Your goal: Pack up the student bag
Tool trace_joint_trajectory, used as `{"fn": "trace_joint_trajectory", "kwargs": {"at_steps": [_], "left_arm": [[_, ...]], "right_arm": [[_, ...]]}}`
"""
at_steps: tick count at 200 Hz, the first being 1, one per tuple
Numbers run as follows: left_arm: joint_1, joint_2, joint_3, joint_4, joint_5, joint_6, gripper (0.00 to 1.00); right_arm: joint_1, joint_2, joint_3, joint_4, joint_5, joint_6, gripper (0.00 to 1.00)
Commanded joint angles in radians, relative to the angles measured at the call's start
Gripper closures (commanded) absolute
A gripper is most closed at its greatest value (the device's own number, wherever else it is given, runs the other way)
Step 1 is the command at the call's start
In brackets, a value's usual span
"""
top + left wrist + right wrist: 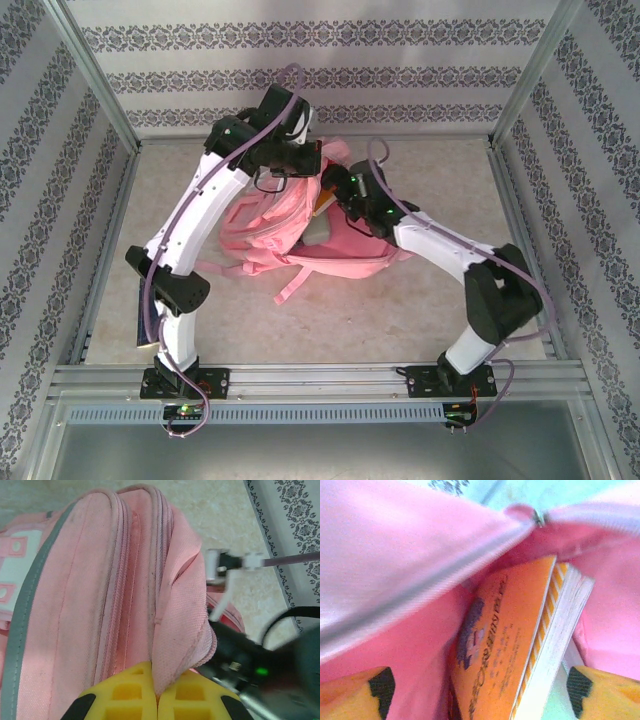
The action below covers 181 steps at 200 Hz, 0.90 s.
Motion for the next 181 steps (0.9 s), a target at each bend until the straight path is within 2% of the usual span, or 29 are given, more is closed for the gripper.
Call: {"fn": "trace_joint_trajectory", "kwargs": {"at_steps": [1,31,58,82,94,110,122,140,154,181], "left_arm": [[0.017,0.039,0.034,0.071,-0.002,-0.026,1.00],[0.018,0.100,0.048,0.068,-0.006,-0.041,1.00],[0.017,0.145,0.022,0.087,0.031,-0.073,1.00],[-0.002,0.158,-0.053,0.156,0.086,-0.104,0.99],[-0.016,0.175,-0.068,0.168,0.104,-0.106,0.90],[-0.027,0.193,-0.059,0.164,0.121,-0.106,0.73],[-0.029,0.187,-0.059,0.168,0.119,-0.103,0.60],[-0.028,0.150,-0.058,0.177,0.094,-0.084,0.47],[-0.027,0.114,-0.058,0.175,0.067,-0.060,0.41],[-0.026,0.021,-0.096,0.165,0.004,-0.021,0.38]], "right_arm": [[-0.022,-0.122,-0.029,-0.073,-0.059,-0.141,0.09],[-0.039,-0.286,-0.059,-0.288,0.026,-0.271,0.09],[-0.076,-0.462,-0.126,-0.462,0.145,-0.290,0.11],[-0.101,-0.610,-0.202,-0.533,0.174,-0.314,0.13],[-0.107,-0.671,-0.232,-0.561,0.180,-0.332,0.13],[-0.116,-0.725,-0.248,-0.614,0.184,-0.360,0.14],[-0.121,-0.751,-0.244,-0.650,0.184,-0.399,0.15],[-0.125,-0.769,-0.226,-0.675,0.158,-0.467,0.16],[-0.124,-0.769,-0.204,-0.685,0.134,-0.520,0.17],[-0.124,-0.774,-0.186,-0.683,0.105,-0.567,0.17]]}}
